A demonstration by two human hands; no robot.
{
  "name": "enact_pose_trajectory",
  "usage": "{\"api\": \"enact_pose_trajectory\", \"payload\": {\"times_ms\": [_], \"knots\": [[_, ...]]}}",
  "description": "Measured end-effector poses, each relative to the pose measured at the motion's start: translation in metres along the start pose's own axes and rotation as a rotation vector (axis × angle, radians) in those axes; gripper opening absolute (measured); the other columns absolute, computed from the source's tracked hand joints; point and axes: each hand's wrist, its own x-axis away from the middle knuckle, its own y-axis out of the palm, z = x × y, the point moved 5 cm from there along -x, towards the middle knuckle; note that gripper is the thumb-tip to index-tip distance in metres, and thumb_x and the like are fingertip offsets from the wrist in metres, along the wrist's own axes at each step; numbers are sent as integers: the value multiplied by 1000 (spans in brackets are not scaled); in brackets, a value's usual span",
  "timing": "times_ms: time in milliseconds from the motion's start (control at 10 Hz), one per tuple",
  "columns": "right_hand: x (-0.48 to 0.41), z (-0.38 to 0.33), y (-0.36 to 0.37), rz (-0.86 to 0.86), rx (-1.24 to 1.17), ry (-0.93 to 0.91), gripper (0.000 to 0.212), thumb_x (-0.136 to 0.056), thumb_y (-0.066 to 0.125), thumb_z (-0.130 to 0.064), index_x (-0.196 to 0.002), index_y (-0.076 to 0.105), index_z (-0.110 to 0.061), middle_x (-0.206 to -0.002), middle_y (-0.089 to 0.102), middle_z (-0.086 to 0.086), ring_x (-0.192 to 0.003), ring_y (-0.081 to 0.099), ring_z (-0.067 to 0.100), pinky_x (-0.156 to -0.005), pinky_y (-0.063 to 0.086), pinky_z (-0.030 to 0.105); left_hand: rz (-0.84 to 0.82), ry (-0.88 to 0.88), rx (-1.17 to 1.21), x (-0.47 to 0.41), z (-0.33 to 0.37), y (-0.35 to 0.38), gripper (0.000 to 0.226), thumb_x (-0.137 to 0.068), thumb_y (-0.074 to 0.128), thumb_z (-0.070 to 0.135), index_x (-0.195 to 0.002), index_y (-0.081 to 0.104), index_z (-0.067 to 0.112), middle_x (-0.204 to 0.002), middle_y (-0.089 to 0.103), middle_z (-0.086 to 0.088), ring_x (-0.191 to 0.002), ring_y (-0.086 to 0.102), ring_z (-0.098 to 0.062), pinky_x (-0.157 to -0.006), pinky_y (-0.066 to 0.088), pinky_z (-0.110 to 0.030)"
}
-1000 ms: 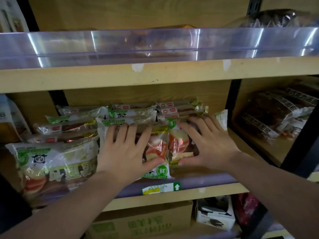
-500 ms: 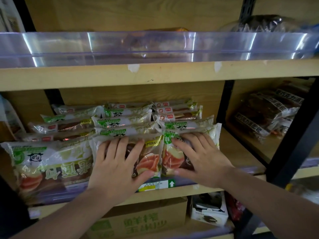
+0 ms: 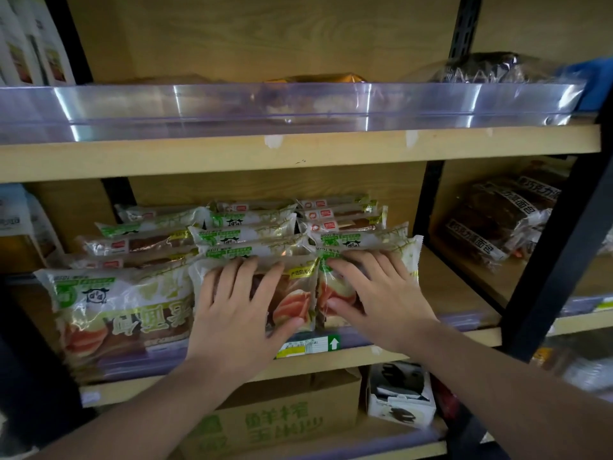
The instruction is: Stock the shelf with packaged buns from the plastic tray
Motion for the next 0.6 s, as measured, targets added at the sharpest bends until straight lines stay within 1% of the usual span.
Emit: {"api": "enact_pose_trajectory", "payload": {"times_ms": [100, 200, 300, 400, 500, 600], "knots": [[0, -4, -2, 8, -14, 18, 52, -90, 41, -57, -133, 43, -28, -128, 49, -3, -115, 45, 22, -100, 33, 40, -3, 16, 13, 2, 3, -4, 71, -82, 45, 67, -131, 51, 17, -127, 51, -12, -117, 45, -36, -100, 30, -51], [1, -6, -10, 1, -51, 85, 50, -89, 43, -53, -131, 43, -27, -125, 51, -2, -112, 46, 23, -98, 34, 40, -46, -4, 21, 3, 8, -11, 67, -84, 46, 64, -130, 50, 16, -127, 51, -11, -118, 45, -34, -102, 30, -51], [5, -11, -22, -71, -85, 126, 47, -91, 39, -53, -131, 42, -27, -125, 51, -2, -113, 45, 23, -99, 33, 40, -131, -29, 41, 6, 16, -24, 65, -86, 44, 62, -130, 50, 14, -126, 51, -12, -118, 46, -34, -104, 30, -51], [7, -16, -40, -204, -137, 167, 49, -92, 32, -54, -133, 40, -28, -130, 47, -2, -119, 41, 22, -102, 30, 39, -222, -17, 56, 3, 23, -48, 63, -89, 43, 60, -130, 50, 13, -125, 53, -11, -119, 45, -33, -105, 29, -50], [7, -24, -73, -251, -172, 198, 47, -93, 34, -50, -131, 46, -24, -132, 47, 0, -122, 41, 25, -102, 33, 41, -220, -12, 102, -6, 25, -82, 60, -89, 49, 56, -130, 50, 13, -123, 55, -8, -118, 46, -31, -103, 31, -49], [2, -32, -110, -289, -258, 248, 40, -96, 42, -42, -128, 52, -19, -126, 52, 2, -119, 44, 24, -98, 37, 39, -272, -35, 159, -17, 25, -120, 55, -89, 51, 53, -128, 52, 13, -119, 58, -7, -114, 49, -29, -100, 35, -48]]}}
